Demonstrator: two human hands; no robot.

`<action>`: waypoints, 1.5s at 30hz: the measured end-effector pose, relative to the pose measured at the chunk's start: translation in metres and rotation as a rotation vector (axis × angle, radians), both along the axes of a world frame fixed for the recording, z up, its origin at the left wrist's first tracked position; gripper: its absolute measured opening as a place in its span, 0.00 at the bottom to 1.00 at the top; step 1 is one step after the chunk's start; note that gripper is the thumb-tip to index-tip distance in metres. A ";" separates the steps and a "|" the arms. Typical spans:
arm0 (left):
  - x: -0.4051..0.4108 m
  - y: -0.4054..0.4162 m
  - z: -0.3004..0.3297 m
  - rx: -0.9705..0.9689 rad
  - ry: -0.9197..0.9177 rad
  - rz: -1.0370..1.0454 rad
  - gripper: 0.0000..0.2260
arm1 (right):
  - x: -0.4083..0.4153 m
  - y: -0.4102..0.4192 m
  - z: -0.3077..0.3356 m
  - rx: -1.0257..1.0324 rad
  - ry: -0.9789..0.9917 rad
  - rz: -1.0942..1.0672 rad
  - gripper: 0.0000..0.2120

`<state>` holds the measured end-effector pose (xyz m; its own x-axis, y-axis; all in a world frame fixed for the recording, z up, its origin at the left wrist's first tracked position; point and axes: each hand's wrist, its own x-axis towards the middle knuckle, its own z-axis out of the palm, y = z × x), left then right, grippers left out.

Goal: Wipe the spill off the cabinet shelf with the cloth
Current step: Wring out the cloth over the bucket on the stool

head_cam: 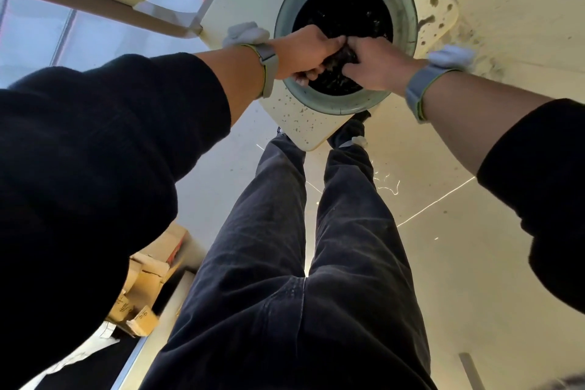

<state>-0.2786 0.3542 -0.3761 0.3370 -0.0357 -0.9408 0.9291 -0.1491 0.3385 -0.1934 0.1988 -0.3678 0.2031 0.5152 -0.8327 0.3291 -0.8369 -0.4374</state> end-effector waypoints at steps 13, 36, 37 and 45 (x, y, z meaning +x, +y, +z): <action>-0.003 -0.007 0.004 0.595 -0.909 -0.567 0.22 | 0.028 -0.003 0.013 -0.313 1.753 -0.721 0.15; -0.006 -0.007 -0.002 0.452 -0.634 -0.814 0.36 | -0.004 -0.013 -0.002 -0.262 0.335 -0.503 0.06; -0.009 -0.007 0.000 0.472 -0.704 -0.794 0.36 | 0.005 -0.014 -0.002 -0.355 0.586 -0.656 0.07; 0.001 -0.014 0.011 0.652 -0.912 -0.744 0.16 | 0.025 -0.015 0.008 -0.390 1.548 -0.665 0.15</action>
<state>-0.2778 0.3401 -0.3649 0.9440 -0.1176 -0.3083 0.0409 -0.8854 0.4631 -0.1680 0.1835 -0.3602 -0.7646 0.4183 -0.4904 -0.5851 -0.7695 0.2560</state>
